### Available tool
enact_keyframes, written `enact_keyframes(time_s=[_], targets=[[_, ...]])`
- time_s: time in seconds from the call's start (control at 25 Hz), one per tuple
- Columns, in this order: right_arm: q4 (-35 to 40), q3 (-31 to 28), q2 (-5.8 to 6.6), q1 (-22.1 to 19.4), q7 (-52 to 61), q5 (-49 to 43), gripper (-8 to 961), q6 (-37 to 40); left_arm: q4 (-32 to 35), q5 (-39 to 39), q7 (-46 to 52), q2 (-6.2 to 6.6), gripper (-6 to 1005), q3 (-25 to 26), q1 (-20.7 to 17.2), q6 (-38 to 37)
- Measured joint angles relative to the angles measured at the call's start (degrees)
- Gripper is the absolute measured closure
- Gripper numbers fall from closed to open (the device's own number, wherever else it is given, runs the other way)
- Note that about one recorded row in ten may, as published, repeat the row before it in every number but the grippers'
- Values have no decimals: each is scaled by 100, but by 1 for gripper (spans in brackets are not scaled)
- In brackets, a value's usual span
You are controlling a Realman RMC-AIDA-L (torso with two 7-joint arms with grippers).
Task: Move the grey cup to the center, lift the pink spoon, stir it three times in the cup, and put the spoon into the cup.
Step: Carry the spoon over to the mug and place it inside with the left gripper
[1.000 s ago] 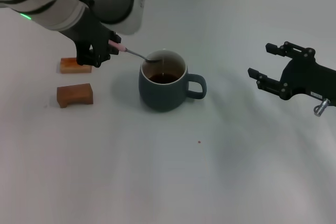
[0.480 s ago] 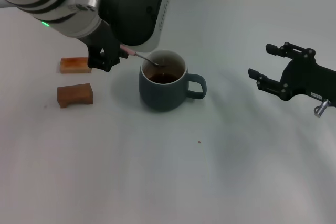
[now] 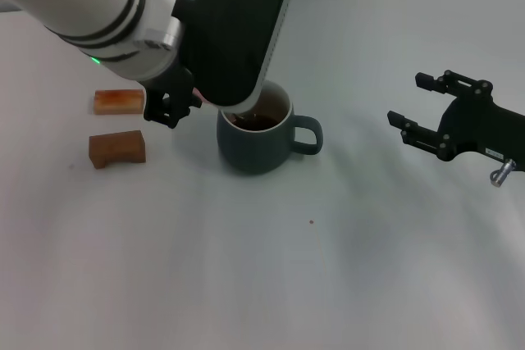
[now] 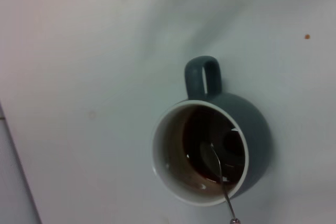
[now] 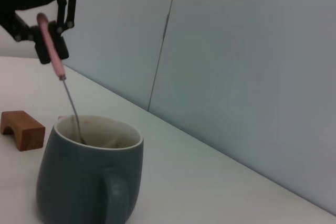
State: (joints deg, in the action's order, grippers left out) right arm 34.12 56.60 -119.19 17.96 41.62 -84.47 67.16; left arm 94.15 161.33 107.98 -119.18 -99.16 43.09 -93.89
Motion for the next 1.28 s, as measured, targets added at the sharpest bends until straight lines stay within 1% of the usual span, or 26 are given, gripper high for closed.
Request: enact_keyframes(time_s=[0.24,0.6,0.92,1.0,1.12,1.28], targets=[[-46,0,-8,-3,5,0,271,3,-176,13,-3,0,863,-261,40,163],[-79,0,-8,-30,8,0,271,38,-201,18,-5,0,863,-342,75,236],[-81,0,-8,-42,13,0,271,43,-109,-32,36,0,862,-494,30,192],[-78,0,-8,-41,13,0,271,44,-108,-42,56,0,862,-643,38,329],[-73,0,-8,-40,14,0,271,48,-131,-39,58,0,862,-668,46,384],[-66,0,-15,-47,14,1,271,62,-323,-6,67,0,862,-697,97,631]])
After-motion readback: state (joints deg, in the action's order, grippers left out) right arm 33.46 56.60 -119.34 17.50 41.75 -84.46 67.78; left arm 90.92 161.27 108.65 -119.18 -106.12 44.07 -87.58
